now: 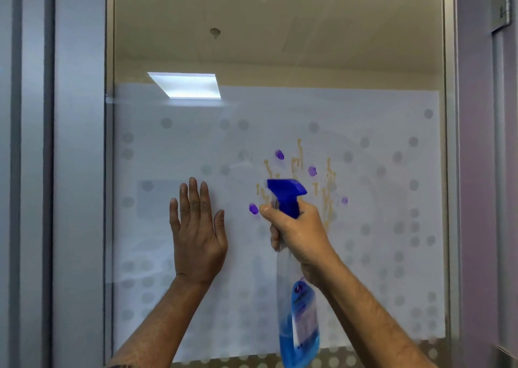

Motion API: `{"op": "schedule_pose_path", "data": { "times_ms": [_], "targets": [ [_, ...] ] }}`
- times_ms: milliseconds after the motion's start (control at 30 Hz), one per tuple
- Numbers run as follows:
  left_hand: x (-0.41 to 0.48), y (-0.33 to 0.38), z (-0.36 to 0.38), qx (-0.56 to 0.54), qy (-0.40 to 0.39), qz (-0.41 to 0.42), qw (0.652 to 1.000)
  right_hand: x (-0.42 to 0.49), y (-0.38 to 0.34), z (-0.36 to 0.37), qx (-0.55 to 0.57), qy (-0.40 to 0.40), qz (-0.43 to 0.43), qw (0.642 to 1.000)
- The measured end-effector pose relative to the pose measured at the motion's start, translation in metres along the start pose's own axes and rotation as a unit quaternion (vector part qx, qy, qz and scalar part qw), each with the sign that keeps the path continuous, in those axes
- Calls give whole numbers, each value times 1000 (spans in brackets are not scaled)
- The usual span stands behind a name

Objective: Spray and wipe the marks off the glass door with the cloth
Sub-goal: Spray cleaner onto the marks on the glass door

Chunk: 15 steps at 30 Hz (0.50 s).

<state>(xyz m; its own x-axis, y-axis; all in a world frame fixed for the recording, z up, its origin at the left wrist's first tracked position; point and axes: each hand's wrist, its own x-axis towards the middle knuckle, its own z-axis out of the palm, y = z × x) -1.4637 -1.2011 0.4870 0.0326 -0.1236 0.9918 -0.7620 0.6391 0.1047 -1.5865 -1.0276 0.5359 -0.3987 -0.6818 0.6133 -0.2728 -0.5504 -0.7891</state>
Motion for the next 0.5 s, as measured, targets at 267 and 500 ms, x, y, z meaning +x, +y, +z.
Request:
{"op": "schedule_pose_path", "data": {
  "times_ms": [267, 500],
  "targets": [
    [0, 1, 1, -4, 1, -3, 1000, -41, 37, -11, -25, 23, 65, 997],
    [0, 2, 0, -2, 7, -2, 1000, -65, 49, -44, -26, 90, 92, 991]
  ]
}}
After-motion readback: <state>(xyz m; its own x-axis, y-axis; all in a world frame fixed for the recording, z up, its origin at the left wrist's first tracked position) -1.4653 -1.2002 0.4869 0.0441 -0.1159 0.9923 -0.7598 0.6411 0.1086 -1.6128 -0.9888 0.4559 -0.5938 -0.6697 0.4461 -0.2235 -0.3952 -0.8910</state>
